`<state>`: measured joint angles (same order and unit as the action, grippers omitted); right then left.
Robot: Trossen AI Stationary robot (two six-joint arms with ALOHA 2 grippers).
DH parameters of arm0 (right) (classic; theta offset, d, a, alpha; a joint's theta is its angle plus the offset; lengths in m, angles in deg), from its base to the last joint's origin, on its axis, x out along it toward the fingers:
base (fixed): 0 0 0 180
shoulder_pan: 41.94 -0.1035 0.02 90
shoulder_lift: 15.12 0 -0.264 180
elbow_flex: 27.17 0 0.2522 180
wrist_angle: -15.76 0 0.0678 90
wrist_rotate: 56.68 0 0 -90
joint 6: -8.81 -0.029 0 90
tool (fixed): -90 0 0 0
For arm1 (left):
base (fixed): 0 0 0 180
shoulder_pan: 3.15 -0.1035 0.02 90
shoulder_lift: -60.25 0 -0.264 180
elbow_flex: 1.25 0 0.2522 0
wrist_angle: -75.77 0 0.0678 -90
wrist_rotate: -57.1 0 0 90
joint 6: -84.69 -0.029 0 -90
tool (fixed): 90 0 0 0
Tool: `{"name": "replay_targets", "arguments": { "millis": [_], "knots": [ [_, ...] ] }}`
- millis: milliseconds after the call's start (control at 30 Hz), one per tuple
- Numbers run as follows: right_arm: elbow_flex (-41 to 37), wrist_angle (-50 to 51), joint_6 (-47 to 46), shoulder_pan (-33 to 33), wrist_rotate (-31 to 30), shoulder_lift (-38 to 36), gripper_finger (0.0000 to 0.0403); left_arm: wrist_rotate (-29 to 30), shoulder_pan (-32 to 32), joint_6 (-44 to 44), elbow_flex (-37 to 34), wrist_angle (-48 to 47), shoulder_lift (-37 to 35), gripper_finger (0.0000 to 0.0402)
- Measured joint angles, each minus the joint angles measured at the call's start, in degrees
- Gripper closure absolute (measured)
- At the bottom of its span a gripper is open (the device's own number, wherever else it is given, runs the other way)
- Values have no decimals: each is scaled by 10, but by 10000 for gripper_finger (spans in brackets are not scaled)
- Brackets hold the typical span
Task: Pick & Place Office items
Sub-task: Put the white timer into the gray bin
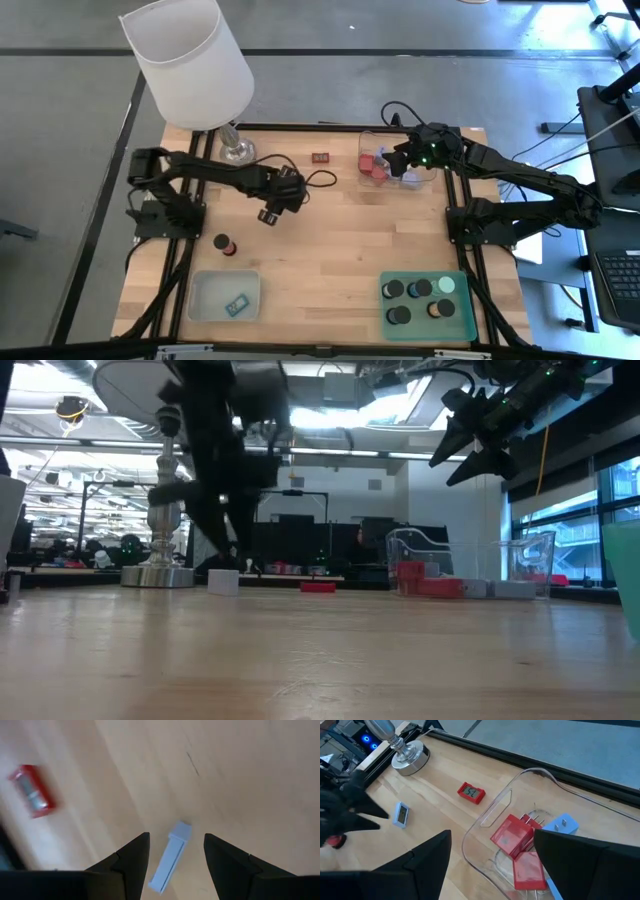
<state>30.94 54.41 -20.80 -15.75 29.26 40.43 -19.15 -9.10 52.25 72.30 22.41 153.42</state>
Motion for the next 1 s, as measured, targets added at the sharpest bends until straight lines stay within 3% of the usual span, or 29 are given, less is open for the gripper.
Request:
{"name": "replay_targets", "arguments": {
  "millis": [300,467,633,800,1000],
  "knots": [
    [0,0,-2,0,4,0,117,-30,-49,-93,0,0,73,217],
    [0,0,-1,0,4,0,117,-31,-65,-102,0,0,89,220],
    [0,0,-1,0,4,0,117,-27,-65,-85,0,-2,88,272],
    [0,0,-1,0,5,0,117,-30,-60,-12,17,-40,87,352],
    [0,0,-1,0,4,0,117,-49,-47,147,81,-116,76,358]
  ]
}}
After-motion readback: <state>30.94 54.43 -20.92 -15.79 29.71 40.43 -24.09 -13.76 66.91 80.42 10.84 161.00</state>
